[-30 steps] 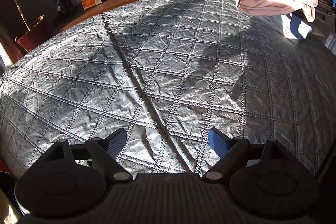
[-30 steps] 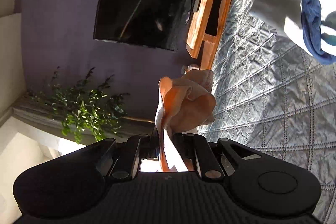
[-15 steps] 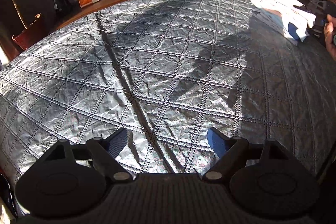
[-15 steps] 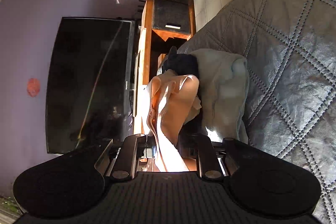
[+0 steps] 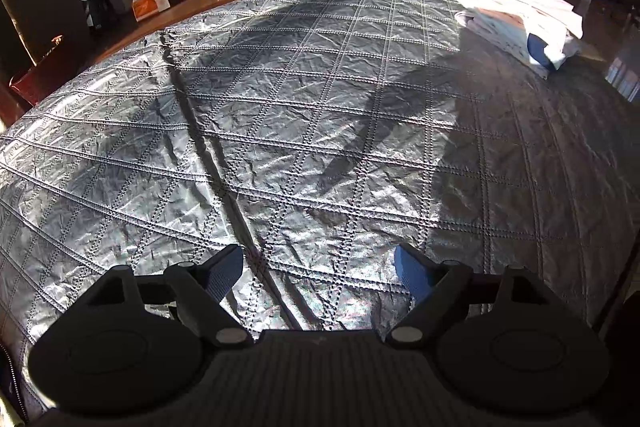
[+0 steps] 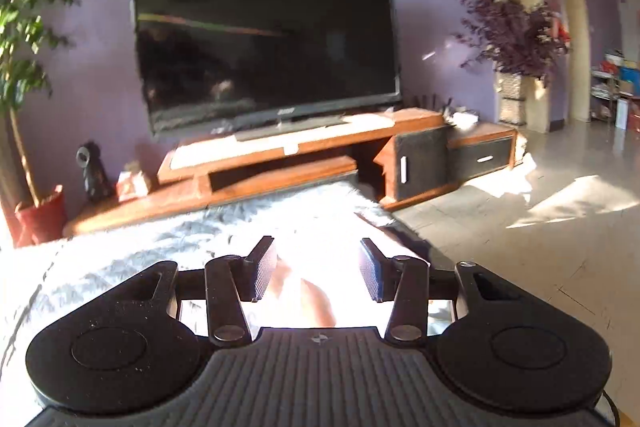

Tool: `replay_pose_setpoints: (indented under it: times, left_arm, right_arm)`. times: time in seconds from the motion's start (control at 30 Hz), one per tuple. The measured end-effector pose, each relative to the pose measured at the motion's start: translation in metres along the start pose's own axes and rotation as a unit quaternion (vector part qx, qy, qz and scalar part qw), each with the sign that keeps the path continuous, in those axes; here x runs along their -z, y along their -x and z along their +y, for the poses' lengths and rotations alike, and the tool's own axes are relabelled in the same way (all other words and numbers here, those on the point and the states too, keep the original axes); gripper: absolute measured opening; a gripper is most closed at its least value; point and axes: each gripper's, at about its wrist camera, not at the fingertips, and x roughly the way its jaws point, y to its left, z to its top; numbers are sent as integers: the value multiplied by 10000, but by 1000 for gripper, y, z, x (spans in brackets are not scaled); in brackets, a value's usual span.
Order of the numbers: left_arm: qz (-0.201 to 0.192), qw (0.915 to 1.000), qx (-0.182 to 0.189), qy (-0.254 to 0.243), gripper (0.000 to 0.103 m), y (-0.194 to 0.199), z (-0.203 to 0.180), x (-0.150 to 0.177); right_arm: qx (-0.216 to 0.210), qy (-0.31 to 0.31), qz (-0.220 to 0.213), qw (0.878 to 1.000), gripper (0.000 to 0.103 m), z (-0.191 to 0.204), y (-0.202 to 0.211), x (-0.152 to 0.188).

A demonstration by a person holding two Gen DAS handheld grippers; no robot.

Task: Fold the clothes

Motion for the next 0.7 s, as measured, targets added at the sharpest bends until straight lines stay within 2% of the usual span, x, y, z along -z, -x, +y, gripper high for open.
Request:
replay_pose_setpoints:
  times: [0.13,0.2,0.27,0.3,0.37,0.47,0.5,0.57,0.63,0.7]
  left_arm:
    - [-7,10000,36,-47,81,1,-3,-1]
    - [-8,10000,55,-66,81,2,-4,-1]
    - [-7,9999,81,-81,81,2,-4,-2]
    - [-10,9999,102,-87,81,2,-4,-2]
    - [-56,9998,184,-98,81,4,-7,-3]
    - [-98,9994,317,-137,78,12,-15,1]
    - [-109,9992,360,-159,78,16,-18,2]
    - [-139,9989,408,-209,78,25,-26,7]
    - [-155,9990,363,-194,78,39,-35,14]
    - [-220,9991,351,-60,78,55,-43,20]
  right_arm:
    - [158,343,1139,9928,50,16,-54,0]
    - [197,414,1210,9916,50,22,-51,5]
    - [26,145,1129,9935,57,24,-34,2]
    - [-96,-31,1073,9942,68,25,-18,4]
    - [-109,-154,1115,9936,77,24,9,5]
    - [28,-83,1367,9906,77,26,44,9]
    - [187,-110,1452,9892,83,26,60,14]
    - [562,-242,1667,9841,88,27,89,24]
    - [720,-439,1974,9767,88,26,117,39]
    - [844,-568,2106,9723,88,27,146,54]
